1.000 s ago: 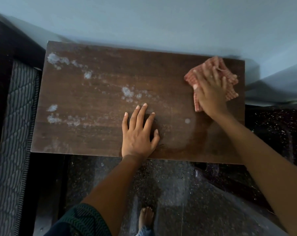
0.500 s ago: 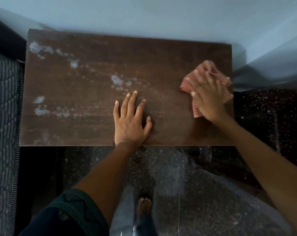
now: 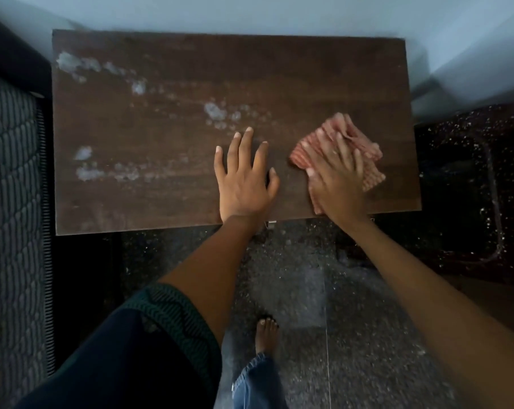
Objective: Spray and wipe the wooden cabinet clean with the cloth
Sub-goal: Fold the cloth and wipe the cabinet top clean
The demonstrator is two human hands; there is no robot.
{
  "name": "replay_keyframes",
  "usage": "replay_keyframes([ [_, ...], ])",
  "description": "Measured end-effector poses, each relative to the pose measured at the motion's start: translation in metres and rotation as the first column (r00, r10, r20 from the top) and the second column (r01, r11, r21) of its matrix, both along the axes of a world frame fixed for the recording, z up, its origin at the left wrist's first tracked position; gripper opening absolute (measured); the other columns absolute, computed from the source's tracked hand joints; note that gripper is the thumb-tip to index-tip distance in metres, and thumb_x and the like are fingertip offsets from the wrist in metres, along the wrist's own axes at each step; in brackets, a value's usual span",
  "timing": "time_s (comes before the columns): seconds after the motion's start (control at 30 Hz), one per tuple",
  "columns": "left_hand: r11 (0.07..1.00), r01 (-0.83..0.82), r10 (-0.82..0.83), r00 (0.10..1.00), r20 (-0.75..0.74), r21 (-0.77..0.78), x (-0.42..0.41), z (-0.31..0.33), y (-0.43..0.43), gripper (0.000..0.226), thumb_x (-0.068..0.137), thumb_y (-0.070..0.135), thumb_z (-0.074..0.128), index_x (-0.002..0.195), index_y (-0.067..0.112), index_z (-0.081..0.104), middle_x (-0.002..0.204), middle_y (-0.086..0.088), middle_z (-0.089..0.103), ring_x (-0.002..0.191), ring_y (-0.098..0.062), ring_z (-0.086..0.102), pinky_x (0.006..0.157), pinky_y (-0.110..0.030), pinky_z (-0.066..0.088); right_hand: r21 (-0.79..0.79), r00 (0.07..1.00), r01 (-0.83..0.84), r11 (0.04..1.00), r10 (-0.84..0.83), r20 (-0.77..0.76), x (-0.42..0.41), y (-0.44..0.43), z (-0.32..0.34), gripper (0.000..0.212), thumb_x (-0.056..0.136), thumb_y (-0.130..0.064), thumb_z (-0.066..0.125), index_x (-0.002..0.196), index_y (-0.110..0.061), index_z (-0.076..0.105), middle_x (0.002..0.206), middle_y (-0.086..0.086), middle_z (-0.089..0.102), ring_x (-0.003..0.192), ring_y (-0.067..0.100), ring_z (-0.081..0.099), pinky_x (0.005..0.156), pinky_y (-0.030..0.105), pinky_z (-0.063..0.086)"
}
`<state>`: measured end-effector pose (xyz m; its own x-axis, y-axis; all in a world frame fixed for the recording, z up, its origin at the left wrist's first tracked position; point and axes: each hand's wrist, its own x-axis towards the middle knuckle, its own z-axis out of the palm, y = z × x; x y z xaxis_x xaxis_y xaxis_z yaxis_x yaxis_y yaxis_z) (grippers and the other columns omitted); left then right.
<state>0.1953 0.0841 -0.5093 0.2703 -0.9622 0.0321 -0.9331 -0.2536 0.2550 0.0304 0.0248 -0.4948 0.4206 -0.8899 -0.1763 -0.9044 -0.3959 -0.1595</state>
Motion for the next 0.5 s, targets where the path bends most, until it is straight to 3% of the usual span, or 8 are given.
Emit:
replay_keyframes([
  [0.1, 1.000, 0.003, -0.003, 1.000, 0.003, -0.014, 0.002, -0.002, 0.000, 0.045, 0.089, 0.038, 0.042, 0.128, 0.019, 0.055, 0.148, -0.008, 0.041, 0.138, -0.027, 0.035, 0.113, -0.053, 0.024, 0.005, 0.967, 0.249, 0.968, -0.248, -0.057, -0.044, 0.003, 0.002, 0.057, 0.091, -0.042, 0.013, 0.147, -0.034, 0.020, 0.158, -0.005, 0.011, 0.146, 0.023, 0.005, 0.115, 0.051, 0.004],
  [0.2, 1.000, 0.012, -0.012, 1.000, 0.001, 0.001, 0.000, -0.002, 0.000, 0.046, 0.089, 0.039, 0.039, 0.128, 0.019, 0.055, 0.148, -0.009, 0.041, 0.138, -0.027, 0.036, 0.112, -0.053, 0.025, 0.012, 0.872, 0.490, 0.872, -0.489, -0.021, -0.052, -0.022, 0.003, 0.056, 0.092, -0.038, 0.023, 0.147, -0.033, 0.021, 0.159, -0.002, 0.009, 0.146, 0.026, 0.003, 0.115, 0.054, 0.001],
  [0.27, 1.000, 0.016, -0.016, 1.000, -0.002, 0.018, 0.000, -0.002, 0.000, 0.047, 0.091, 0.039, 0.038, 0.130, 0.020, 0.054, 0.149, -0.008, 0.039, 0.139, -0.027, 0.034, 0.113, -0.053, 0.023, 0.022, 0.829, 0.559, 0.829, -0.559, -0.002, -0.035, -0.035, 0.003, 0.053, 0.097, -0.036, 0.029, 0.148, -0.036, 0.018, 0.159, -0.004, 0.004, 0.145, 0.027, -0.001, 0.114, 0.055, -0.002],
  [0.4, 0.998, 0.020, -0.019, 1.000, -0.017, 0.057, -0.002, 0.002, 0.000, 0.049, 0.096, 0.036, 0.035, 0.142, 0.020, 0.040, 0.155, -0.005, 0.029, 0.144, -0.023, 0.023, 0.117, -0.050, 0.013, 0.023, 0.928, 0.373, 0.927, -0.373, -0.011, 0.015, -0.024, 0.001, 0.051, 0.099, -0.040, 0.027, 0.148, -0.040, 0.009, 0.159, -0.007, -0.002, 0.146, 0.025, -0.004, 0.114, 0.053, -0.004],
  [0.5, 0.998, 0.023, -0.020, 0.999, -0.039, 0.059, 0.000, 0.007, 0.001, 0.052, 0.098, 0.031, 0.031, 0.148, 0.016, 0.029, 0.157, -0.003, 0.025, 0.146, -0.021, 0.018, 0.118, -0.049, 0.005, 0.010, 0.977, 0.214, 0.977, -0.214, 0.005, 0.026, 0.019, 0.000, 0.051, 0.097, -0.042, 0.022, 0.148, -0.037, 0.015, 0.159, -0.006, 0.007, 0.146, 0.025, 0.003, 0.114, 0.050, 0.001],
])
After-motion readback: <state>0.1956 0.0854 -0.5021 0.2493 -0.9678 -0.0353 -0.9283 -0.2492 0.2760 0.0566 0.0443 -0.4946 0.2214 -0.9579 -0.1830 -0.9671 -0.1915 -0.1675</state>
